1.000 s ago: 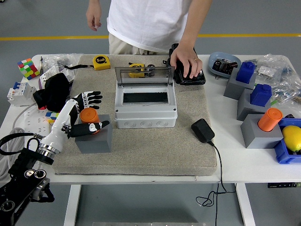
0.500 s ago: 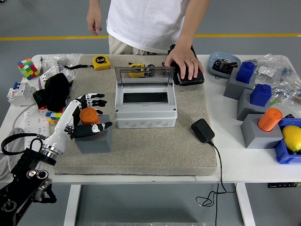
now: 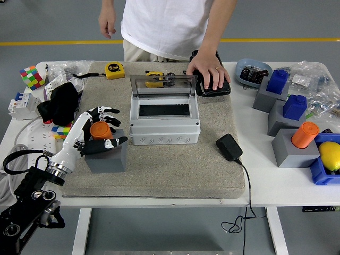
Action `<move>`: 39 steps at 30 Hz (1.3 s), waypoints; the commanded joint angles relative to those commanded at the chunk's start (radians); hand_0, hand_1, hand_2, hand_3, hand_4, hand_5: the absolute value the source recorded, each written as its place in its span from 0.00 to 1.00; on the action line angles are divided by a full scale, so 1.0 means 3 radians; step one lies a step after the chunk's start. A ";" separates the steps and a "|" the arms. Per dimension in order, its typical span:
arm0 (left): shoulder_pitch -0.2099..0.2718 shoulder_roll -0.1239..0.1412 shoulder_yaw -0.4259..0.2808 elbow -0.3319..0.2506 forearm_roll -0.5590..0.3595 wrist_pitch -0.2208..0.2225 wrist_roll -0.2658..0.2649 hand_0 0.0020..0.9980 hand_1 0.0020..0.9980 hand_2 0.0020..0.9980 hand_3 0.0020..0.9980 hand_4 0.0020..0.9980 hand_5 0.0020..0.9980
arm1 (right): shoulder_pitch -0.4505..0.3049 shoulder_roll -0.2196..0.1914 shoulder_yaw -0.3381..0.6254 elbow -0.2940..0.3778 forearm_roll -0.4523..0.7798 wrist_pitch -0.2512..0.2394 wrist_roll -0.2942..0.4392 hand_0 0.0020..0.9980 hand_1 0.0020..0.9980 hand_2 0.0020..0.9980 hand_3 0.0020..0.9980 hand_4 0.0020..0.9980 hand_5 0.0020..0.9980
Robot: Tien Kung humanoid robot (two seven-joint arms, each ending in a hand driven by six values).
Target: Fetch the battery,place it into the box,close the lid of the box
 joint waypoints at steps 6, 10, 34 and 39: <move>-0.0011 -0.0003 0.0024 0.0027 -0.0061 0.0013 -0.0045 0.28 0.36 0.36 0.43 0.90 0.00 | 0.0000 0.0004 -0.0010 -0.0001 0.0005 0.0001 0.0001 0.65 0.67 0.69 0.65 0.97 0.56; -0.0026 -0.0006 0.0046 0.0029 -0.0085 0.0017 -0.0060 0.28 0.36 0.36 0.43 0.90 0.00 | -0.0001 0.0005 -0.0013 -0.0001 0.0003 0.0003 0.0000 0.65 0.67 0.69 0.65 0.97 0.56; -0.0120 -0.0017 0.0167 0.0115 -0.0170 0.0019 -0.0105 0.07 0.12 0.20 0.26 0.77 0.00 | 0.0002 0.0010 -0.0025 0.0001 0.0021 -0.0001 0.0000 0.65 0.67 0.69 0.65 0.97 0.56; -0.0123 -0.0016 0.0169 0.0101 -0.0179 0.0045 -0.0163 0.04 0.08 0.19 0.24 0.75 0.00 | 0.0003 0.0009 -0.0022 -0.0002 0.0020 0.0001 -0.0002 0.65 0.67 0.69 0.65 0.97 0.56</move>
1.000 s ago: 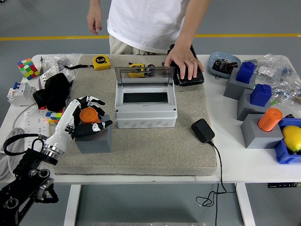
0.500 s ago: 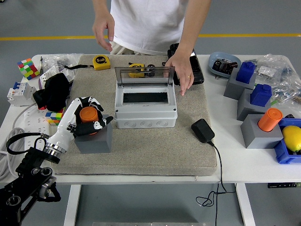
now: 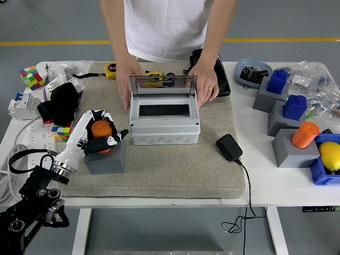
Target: Fetch the battery,place it into the box,close the lid of the box
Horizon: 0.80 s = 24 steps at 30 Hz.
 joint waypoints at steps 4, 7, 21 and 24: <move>0.0001 0.0003 -0.0009 -0.0013 -0.0014 0.0018 -0.0046 0.05 0.09 0.19 0.24 0.74 0.00 | 0.0000 0.0001 0.0002 0.0001 0.0002 -0.0002 0.0001 0.65 0.67 0.69 0.65 0.96 0.55; 0.0001 0.0004 -0.0013 -0.0028 -0.0012 0.0022 -0.0062 0.05 0.09 0.19 0.24 0.74 0.00 | 0.0004 0.0003 0.0000 0.0004 0.0003 -0.0003 0.0002 0.65 0.67 0.69 0.65 0.96 0.55; -0.0220 0.0109 0.0026 -0.0333 0.0382 0.0033 0.0055 0.05 0.08 0.18 0.23 0.74 0.00 | 0.0007 0.0005 -0.0010 0.0003 0.0006 -0.0002 0.0002 0.65 0.67 0.69 0.65 0.96 0.55; -0.0321 0.0150 0.0081 -0.0394 0.0488 0.0026 0.0115 0.05 0.08 0.18 0.23 0.74 0.00 | 0.0008 0.0009 -0.0007 0.0003 0.0010 -0.0005 0.0003 0.65 0.67 0.69 0.65 0.96 0.55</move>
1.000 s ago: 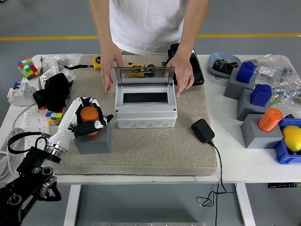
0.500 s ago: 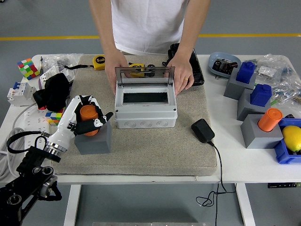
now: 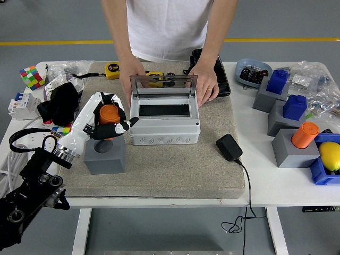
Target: Fetch the battery,place it into the box,close the lid of the box
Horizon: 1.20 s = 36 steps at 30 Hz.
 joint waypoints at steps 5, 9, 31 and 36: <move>-0.0329 0.0121 0.0294 -0.0123 0.0344 -0.0012 0.0205 0.05 0.08 0.18 0.23 0.74 0.00 | -0.0002 0.0006 -0.0003 -0.0004 0.0010 -0.0002 0.0000 0.65 0.67 0.69 0.65 0.96 0.55; -0.0624 0.0152 0.0619 -0.0130 0.0768 0.0144 0.0437 0.05 0.08 0.18 0.23 0.73 0.00 | -0.0002 0.0011 -0.0020 -0.0008 0.0021 -0.0003 -0.0001 0.65 0.67 0.69 0.65 0.96 0.55; -0.1811 -0.0382 0.1732 0.0795 0.1556 0.0404 0.1257 0.06 0.09 0.18 0.23 0.77 0.00 | -0.0007 0.0047 -0.0130 -0.0014 0.0086 -0.0009 0.0001 0.65 0.67 0.69 0.65 0.96 0.55; -0.1899 -0.0525 0.1750 0.1058 0.1487 0.0437 0.1349 0.07 0.09 0.18 0.23 0.79 0.00 | -0.0004 0.0046 -0.0145 -0.0014 0.0095 -0.0011 0.0002 0.65 0.67 0.69 0.65 0.96 0.55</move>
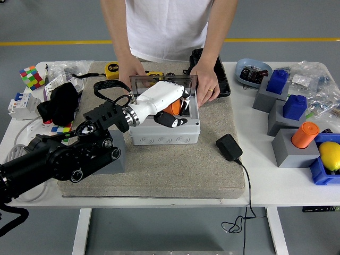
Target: Fetch the battery,place it into the box,close the lid of the box
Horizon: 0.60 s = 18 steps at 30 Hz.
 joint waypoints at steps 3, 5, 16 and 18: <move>-0.0045 -0.0067 0.0009 0.0124 -0.0015 0.0006 0.0049 0.07 0.10 0.18 0.24 0.78 0.00 | -0.0003 -0.0003 -0.0012 -0.0004 0.0005 0.0001 -0.0003 0.65 0.67 0.69 0.65 0.96 0.55; -0.0067 -0.0101 0.0027 0.0201 -0.0025 0.0000 0.0076 0.07 0.10 0.18 0.24 0.78 0.00 | -0.0005 -0.0004 -0.0018 -0.0004 0.0008 0.0001 -0.0004 0.65 0.67 0.69 0.65 0.96 0.55; -0.0069 -0.0194 0.0066 0.0399 -0.0047 0.0028 0.0104 0.09 0.17 0.23 0.29 0.83 0.00 | -0.0002 0.0001 -0.0031 -0.0002 0.0021 -0.0003 -0.0003 0.65 0.67 0.69 0.65 0.96 0.55; -0.0065 -0.0198 0.0063 0.0408 -0.0048 0.0063 0.0072 0.09 0.17 0.23 0.29 0.83 0.00 | -0.0002 0.0001 -0.0030 -0.0001 0.0021 -0.0004 -0.0003 0.65 0.67 0.69 0.65 0.96 0.55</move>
